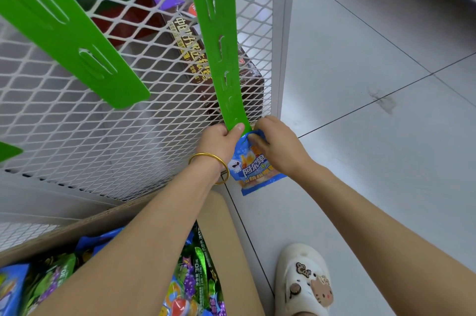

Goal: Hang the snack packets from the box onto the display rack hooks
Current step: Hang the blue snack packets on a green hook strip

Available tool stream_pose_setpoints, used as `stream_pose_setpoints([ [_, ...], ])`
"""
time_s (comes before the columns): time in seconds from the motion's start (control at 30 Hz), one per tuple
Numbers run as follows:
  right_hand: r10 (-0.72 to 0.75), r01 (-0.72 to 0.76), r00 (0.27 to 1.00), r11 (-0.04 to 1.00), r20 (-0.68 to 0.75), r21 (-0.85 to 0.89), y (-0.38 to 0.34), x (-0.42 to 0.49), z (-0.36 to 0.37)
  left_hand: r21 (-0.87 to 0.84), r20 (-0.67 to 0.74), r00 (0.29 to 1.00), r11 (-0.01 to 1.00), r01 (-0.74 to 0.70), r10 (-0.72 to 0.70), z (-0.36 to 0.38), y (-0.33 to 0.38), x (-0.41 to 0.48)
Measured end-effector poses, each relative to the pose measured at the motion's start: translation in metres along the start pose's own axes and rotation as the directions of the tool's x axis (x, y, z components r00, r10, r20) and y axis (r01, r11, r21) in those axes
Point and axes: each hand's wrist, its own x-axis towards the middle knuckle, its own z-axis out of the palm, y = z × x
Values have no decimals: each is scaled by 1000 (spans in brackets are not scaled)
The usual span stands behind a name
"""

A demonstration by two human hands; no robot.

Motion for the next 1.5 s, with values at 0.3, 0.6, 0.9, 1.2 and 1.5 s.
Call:
stream_pose_setpoints([
  [0.3,-3,7,992,1000,129,-28,19,-7,13,19,41,997,998,-66,65,0,-2,0],
  [0.6,179,-171,981,981,81,-96,17,-16,2,165,173,967,962,-216,187,-23,-9,-20],
  [0.9,-134,132,911,991,389,33,-75,-55,-24,447,20,977,872,-198,211,-133,-37,-102],
  [1.2,-172,209,744,978,646,20,-144,-49,-21,700,154,988,704,-119,14,-173,-56,-135],
  [1.5,-160,-282,715,825,680,491,-161,-75,2,202,266,964,978,-43,-13,-168,-11,-142],
])
